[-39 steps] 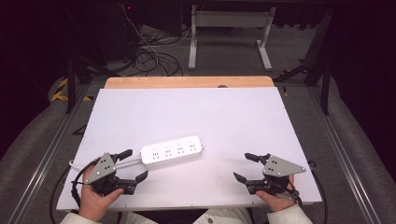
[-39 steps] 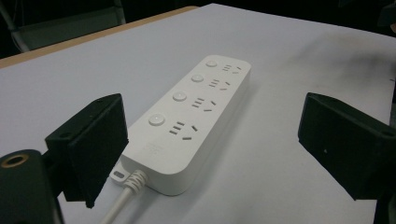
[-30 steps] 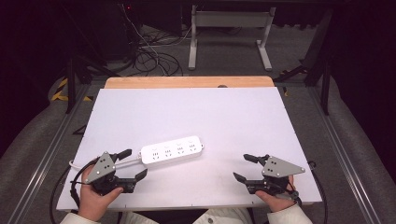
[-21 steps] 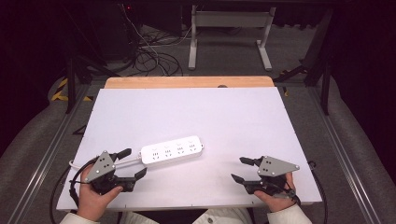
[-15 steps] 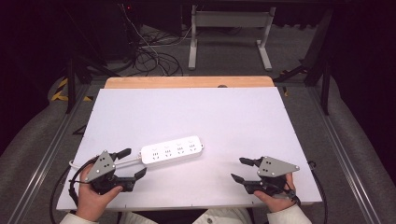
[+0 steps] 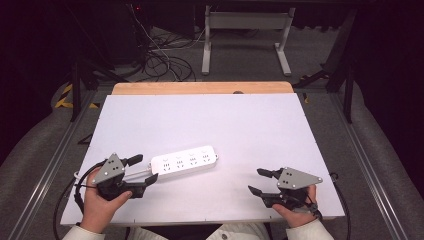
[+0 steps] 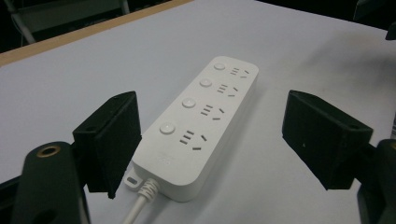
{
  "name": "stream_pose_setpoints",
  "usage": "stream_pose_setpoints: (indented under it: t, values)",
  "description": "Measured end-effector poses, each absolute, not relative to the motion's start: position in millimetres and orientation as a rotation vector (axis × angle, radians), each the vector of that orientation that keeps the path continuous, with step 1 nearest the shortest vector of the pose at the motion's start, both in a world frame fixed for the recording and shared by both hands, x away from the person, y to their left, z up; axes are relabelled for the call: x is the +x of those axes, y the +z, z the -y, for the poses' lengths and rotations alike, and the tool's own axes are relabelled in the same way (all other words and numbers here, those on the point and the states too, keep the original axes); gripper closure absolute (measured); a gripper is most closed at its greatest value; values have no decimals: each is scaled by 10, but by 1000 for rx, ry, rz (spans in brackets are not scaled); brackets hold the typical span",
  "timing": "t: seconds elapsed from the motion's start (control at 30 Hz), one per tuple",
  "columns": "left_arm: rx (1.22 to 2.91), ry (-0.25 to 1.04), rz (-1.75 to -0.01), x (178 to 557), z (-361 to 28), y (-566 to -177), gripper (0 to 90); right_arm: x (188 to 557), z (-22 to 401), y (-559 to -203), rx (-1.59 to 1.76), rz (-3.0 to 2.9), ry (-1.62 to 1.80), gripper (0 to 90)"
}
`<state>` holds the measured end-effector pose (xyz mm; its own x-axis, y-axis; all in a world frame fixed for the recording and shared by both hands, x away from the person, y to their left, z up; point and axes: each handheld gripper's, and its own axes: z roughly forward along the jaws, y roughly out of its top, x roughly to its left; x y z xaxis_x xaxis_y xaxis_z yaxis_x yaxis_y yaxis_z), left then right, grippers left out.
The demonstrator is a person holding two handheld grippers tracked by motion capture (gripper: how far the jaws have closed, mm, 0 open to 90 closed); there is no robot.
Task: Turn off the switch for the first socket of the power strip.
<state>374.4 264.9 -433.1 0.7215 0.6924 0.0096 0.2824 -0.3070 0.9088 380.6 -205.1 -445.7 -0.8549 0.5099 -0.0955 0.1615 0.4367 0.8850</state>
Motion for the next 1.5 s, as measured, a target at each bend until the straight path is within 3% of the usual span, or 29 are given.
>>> stream_pose_setpoints:
  t: [1.23, 1.33, 1.5]
  values:
    - [1955, 449, -773, 4150, -2504, -4221, 239, 3822, 2023, -4484, 563, -2390, 1381, 387]
    - [1964, 454, -774, 4174, -2510, -4234, 262, 3821, 2022, -4485, 562, -2394, 1382, 387]
    - [1976, 438, -791, 4203, -2550, -4238, 489, 3833, 2017, -4489, 572, -2409, 1395, 378]
